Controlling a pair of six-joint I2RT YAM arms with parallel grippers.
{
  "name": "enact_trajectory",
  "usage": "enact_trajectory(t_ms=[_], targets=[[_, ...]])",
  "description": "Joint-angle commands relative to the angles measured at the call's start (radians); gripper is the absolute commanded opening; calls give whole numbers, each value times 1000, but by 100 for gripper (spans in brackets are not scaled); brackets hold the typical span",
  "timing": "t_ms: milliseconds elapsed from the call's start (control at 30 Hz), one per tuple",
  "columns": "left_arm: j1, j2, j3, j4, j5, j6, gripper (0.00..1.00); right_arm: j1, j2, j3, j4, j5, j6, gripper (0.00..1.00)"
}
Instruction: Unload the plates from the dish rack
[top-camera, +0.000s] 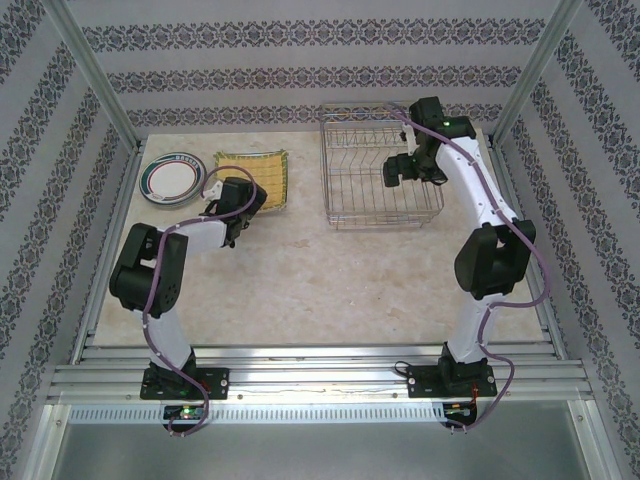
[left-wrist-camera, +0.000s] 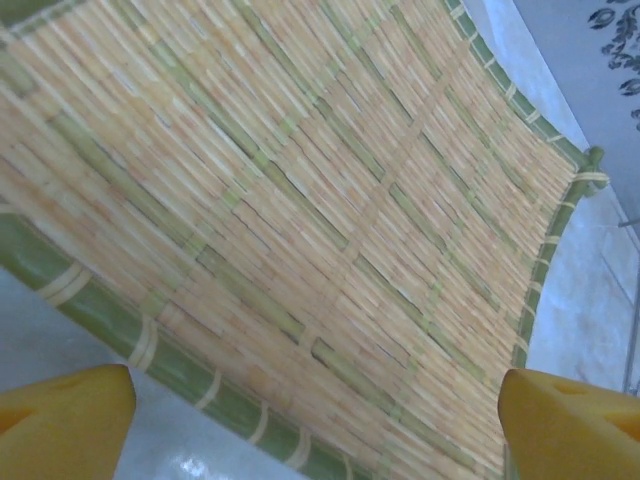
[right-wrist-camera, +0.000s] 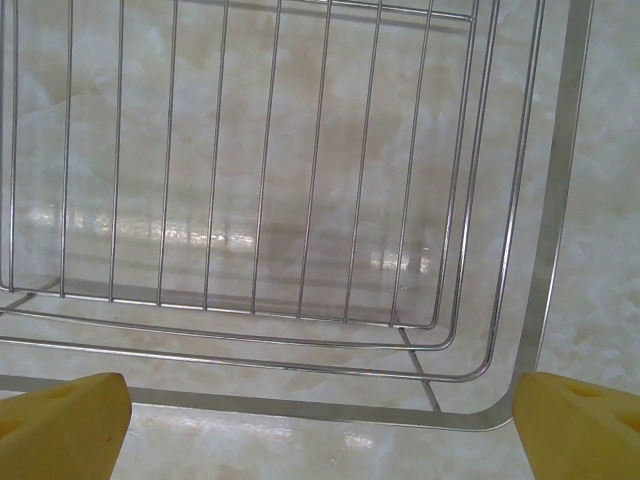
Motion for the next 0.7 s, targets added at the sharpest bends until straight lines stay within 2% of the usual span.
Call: enact_trajectory(t_ms=[0, 133, 233, 333, 400, 467, 567, 667], targets=[[-12, -110, 40, -157, 15, 144, 100, -14, -76, -31, 30, -22, -8, 98], [-19, -244, 26, -234, 9, 266, 100, -28, -161, -115, 123, -8, 10, 98], [-28, -399, -42, -155, 5, 450, 100, -27, -330, -339, 394, 78, -6, 98], [-27, -569, -145, -40, -31, 676, 100, -19, -623, -791, 889, 99, -3, 98], [-24, -671, -218, 3, -125, 788, 100, -7, -845, -1090, 1207, 132, 10, 98], [-16, -736, -275, 29, -201, 874, 100, -1, -999, -1302, 1399, 154, 1, 98], [13, -773, -352, 56, -265, 943, 100, -1, -1134, -1498, 1483, 163, -53, 98], [74, -751, -443, 138, -273, 946, 100, -6, -1180, -1625, 1495, 206, -50, 98]])
